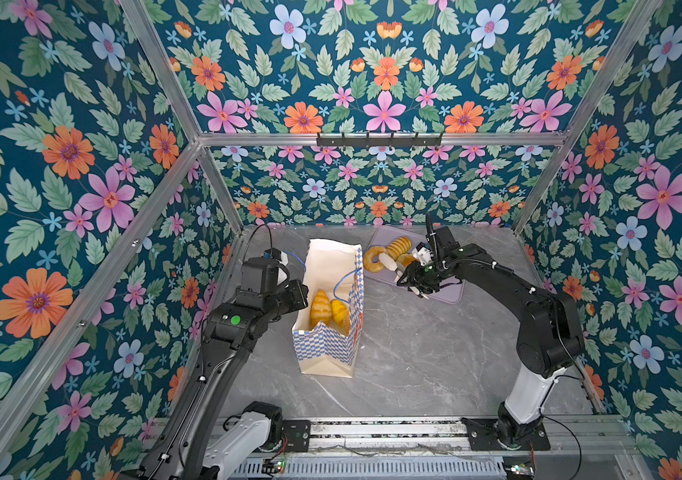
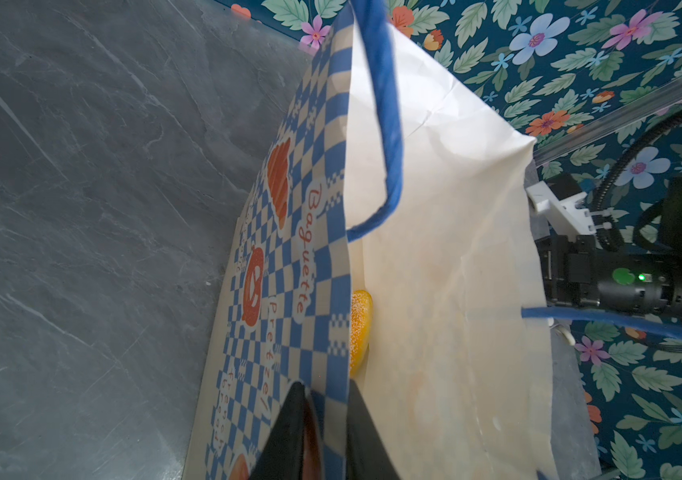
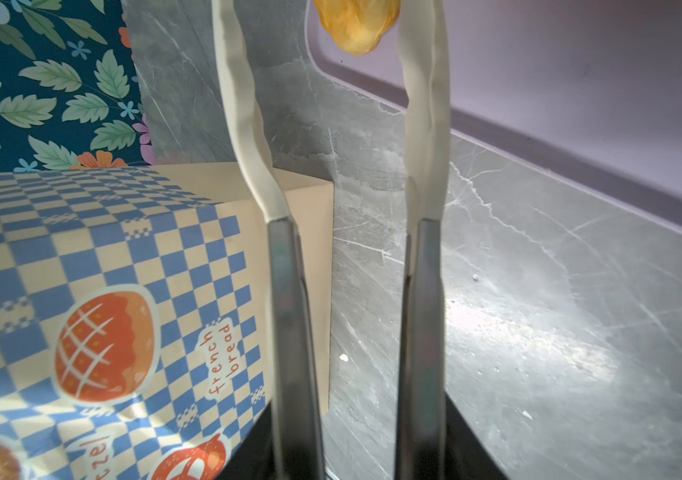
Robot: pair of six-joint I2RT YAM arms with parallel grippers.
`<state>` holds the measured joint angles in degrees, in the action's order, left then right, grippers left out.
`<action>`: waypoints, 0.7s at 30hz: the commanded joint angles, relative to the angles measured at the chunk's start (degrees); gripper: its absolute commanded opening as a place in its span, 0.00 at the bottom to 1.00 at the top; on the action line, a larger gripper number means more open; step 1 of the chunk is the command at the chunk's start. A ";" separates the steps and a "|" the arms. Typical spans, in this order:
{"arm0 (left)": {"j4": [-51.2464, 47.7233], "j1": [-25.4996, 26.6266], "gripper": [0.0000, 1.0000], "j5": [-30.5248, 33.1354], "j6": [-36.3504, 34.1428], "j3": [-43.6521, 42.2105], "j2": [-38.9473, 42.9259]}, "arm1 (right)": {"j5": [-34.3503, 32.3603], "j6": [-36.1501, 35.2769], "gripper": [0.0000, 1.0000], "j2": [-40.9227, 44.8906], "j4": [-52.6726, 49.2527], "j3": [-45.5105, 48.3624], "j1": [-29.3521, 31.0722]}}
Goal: Place the fake bread into the paper bag
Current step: 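Pinch the ring donut with the tongs and lift it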
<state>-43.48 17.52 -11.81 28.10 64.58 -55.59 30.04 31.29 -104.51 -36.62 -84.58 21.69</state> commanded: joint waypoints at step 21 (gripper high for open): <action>0.58 -0.06 0.20 0.48 -0.49 -0.13 -0.29 | 3.00 1.89 0.40 -8.77 3.95 -4.60 0.10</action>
<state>-43.48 17.52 -11.77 28.08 64.45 -55.72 32.40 32.73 -112.81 -34.13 -88.36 21.69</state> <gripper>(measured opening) 0.198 0.407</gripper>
